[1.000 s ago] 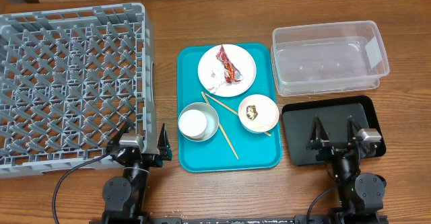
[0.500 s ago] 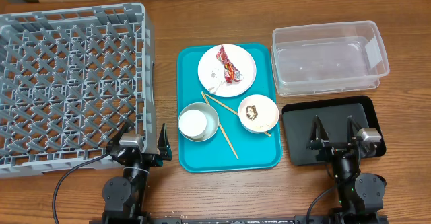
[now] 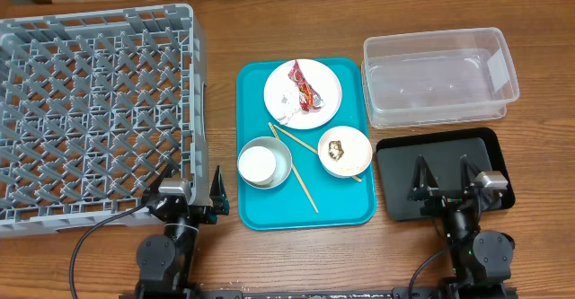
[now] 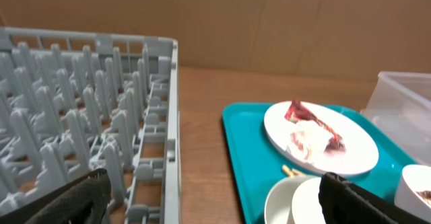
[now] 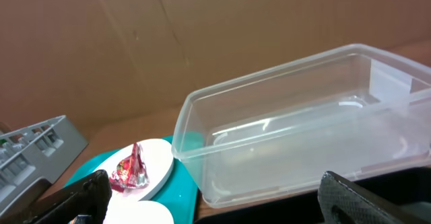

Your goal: Sort waste into correct bins and load items into the dishwasher

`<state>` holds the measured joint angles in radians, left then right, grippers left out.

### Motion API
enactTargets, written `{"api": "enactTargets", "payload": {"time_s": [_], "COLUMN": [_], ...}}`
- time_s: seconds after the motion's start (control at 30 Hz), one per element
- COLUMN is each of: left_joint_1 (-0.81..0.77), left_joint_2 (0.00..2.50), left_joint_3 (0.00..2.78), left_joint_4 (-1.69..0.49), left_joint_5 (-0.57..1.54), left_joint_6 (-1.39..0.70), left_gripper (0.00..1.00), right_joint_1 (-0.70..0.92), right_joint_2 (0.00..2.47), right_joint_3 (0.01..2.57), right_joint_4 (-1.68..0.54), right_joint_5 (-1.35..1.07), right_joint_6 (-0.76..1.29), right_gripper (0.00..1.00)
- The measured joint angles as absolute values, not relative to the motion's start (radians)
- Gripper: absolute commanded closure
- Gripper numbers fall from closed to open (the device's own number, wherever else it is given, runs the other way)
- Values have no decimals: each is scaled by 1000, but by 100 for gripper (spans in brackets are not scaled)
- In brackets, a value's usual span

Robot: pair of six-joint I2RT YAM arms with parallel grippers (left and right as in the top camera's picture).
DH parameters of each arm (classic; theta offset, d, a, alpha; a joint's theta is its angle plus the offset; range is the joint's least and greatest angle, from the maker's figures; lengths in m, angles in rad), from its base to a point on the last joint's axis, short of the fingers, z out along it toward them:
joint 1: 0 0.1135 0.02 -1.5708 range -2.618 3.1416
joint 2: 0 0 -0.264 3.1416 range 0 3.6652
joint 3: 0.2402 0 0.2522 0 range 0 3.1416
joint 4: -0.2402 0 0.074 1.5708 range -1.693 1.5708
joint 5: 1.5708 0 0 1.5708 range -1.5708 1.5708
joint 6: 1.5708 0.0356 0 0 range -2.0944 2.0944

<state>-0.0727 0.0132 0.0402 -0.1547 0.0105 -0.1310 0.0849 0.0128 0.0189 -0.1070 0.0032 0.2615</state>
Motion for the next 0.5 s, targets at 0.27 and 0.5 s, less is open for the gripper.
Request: {"api": "enactTargets", "payload": {"time_s": [0.27,0.5], "left_joint_1": [-73,-73], "left_joint_2": [51,233], "left_joint_3": [230,433], "left_joint_4": [-418,-626], "left_joint_5": [-1,-6], "left_joint_6": [-131,-131], "left_gripper": [0,0], "right_joint_1": [85,85], "right_joint_2": [56,287], "right_joint_3": [124,383], "right_joint_4": [-236,-313], "right_joint_5": [4,-13], "right_joint_6": [262,256], "right_gripper": [0,0]}}
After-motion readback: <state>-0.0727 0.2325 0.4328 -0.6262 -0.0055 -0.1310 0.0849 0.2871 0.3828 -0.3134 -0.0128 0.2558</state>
